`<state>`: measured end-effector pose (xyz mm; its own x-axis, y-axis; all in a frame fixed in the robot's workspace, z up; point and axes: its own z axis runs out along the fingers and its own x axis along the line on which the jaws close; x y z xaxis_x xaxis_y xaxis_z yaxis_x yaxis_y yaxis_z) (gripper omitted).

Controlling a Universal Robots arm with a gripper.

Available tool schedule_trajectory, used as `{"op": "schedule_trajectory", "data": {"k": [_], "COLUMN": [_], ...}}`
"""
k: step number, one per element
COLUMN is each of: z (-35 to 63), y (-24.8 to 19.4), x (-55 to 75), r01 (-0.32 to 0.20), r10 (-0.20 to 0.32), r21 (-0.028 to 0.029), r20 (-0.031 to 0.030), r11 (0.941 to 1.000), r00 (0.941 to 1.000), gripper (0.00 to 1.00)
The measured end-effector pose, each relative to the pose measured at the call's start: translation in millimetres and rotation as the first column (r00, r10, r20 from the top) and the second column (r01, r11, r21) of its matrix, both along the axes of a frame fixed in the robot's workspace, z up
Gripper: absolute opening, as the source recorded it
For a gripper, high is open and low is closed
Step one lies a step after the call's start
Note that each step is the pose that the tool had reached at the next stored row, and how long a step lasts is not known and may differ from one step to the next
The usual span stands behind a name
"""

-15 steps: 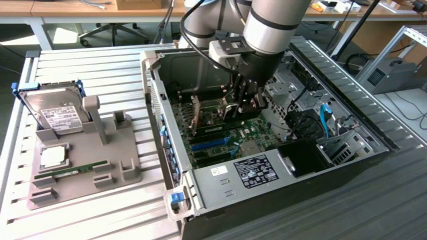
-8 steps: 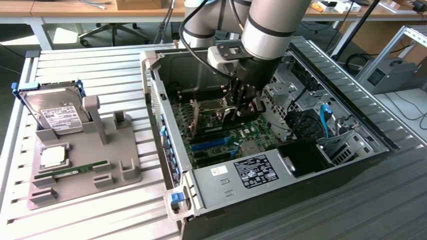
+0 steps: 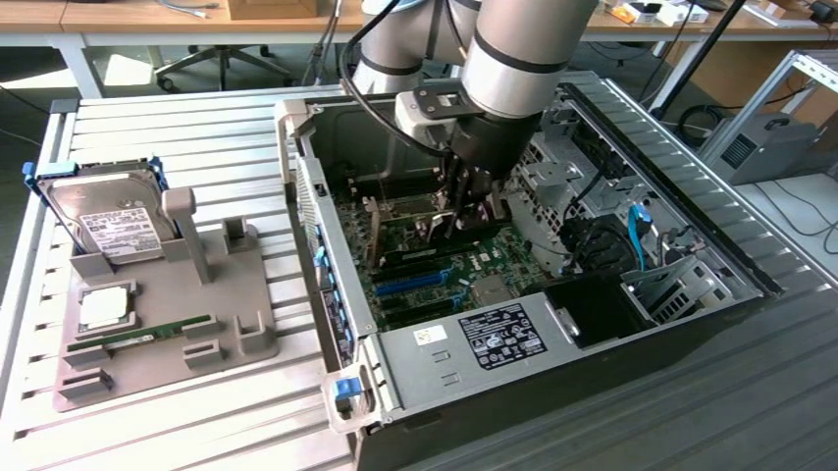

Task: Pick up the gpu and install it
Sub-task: 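Insert the gpu into the slot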

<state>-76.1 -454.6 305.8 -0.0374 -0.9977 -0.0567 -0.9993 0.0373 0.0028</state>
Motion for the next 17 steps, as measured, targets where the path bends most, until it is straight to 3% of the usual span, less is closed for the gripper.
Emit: {"op": "schedule_trajectory", "data": {"k": [5,9,17], "z": [-2.6,-12.9,-13.0], "y": [-0.4,-0.6,-0.5], "x": [-0.1,-0.1,-4.6], "r01": [0.0,0.0,0.0], "r10": [0.0,0.0,0.0], "r21": [0.0,-0.0001,0.0], "r20": [-0.0001,-0.0001,0.0], "r11": [1.0,1.0,1.0], "r00": [1.0,1.0,1.0], "gripper": [0.27,0.27,0.27]}}
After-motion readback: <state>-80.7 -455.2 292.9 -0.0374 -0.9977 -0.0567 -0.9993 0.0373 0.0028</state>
